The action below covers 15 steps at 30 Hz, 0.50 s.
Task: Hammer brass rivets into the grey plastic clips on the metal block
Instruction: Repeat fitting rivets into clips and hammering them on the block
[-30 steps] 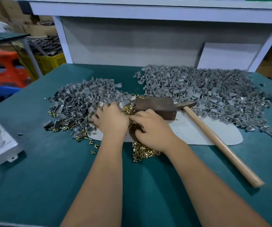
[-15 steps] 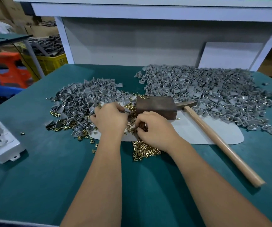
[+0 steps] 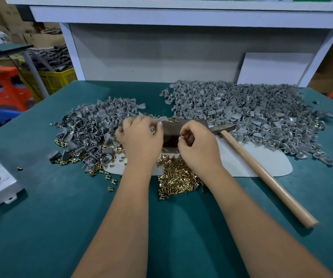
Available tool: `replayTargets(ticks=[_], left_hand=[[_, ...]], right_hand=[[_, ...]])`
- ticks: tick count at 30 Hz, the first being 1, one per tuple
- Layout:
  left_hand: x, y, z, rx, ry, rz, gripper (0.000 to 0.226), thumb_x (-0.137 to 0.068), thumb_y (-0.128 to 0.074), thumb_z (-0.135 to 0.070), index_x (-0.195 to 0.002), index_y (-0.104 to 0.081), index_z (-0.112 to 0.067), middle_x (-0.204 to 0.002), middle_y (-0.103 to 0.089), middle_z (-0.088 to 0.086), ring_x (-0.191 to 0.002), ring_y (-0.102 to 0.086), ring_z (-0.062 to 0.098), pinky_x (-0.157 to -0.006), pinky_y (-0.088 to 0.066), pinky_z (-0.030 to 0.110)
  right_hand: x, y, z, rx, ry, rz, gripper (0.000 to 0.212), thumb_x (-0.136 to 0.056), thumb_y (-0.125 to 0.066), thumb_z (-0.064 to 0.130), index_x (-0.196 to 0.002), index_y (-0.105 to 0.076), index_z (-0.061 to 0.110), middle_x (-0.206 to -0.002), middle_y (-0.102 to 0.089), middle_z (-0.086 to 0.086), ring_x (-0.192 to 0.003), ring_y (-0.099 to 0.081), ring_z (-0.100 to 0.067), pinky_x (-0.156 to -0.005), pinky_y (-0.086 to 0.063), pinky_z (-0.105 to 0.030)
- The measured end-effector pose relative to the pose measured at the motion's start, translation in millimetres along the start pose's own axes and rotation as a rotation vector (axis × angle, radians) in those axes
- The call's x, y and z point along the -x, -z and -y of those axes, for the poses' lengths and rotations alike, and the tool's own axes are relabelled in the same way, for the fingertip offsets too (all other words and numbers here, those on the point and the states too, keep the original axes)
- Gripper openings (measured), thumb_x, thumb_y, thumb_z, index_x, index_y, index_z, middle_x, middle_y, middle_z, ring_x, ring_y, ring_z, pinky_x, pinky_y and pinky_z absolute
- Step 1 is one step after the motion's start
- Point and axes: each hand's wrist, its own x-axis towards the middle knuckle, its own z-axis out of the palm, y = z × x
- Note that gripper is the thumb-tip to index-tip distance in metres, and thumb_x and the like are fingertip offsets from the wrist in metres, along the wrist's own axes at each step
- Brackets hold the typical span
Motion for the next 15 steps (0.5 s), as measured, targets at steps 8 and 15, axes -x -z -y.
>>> replayTargets(ticks=[8,15], left_hand=[[2.1,-22.0,-13.5,0.095,-0.096,0.198,0.019,-0.092,-0.059,-0.038,-0.082,-0.069,-0.024,-0.12,-0.062,-0.007,-0.124,-0.03,0.017,-0.1,-0.017,0.036],[-0.5,-18.0,-18.2,0.378,0.156,0.159,0.002,-0.093,-0.057,-0.027,-0.095,-0.056,-0.029,-0.089,-0.039,-0.027,-0.122,-0.037,0.017,-0.096,-0.026,0.034]], right_hand=[[-10.6,10.9,-17.6,-0.068,-0.156,-0.153,0.019,-0.084,-0.064,0.004,-0.084,-0.067,0.023,-0.088,-0.06,0.008,-0.076,-0.051,0.01,-0.068,-0.037,-0.001],[-12.8,11.8,-18.0,-0.057,-0.151,-0.161,0.016,-0.086,-0.062,0.006,-0.086,-0.067,0.021,-0.091,-0.059,0.008,-0.08,-0.051,0.005,-0.07,-0.038,-0.003]])
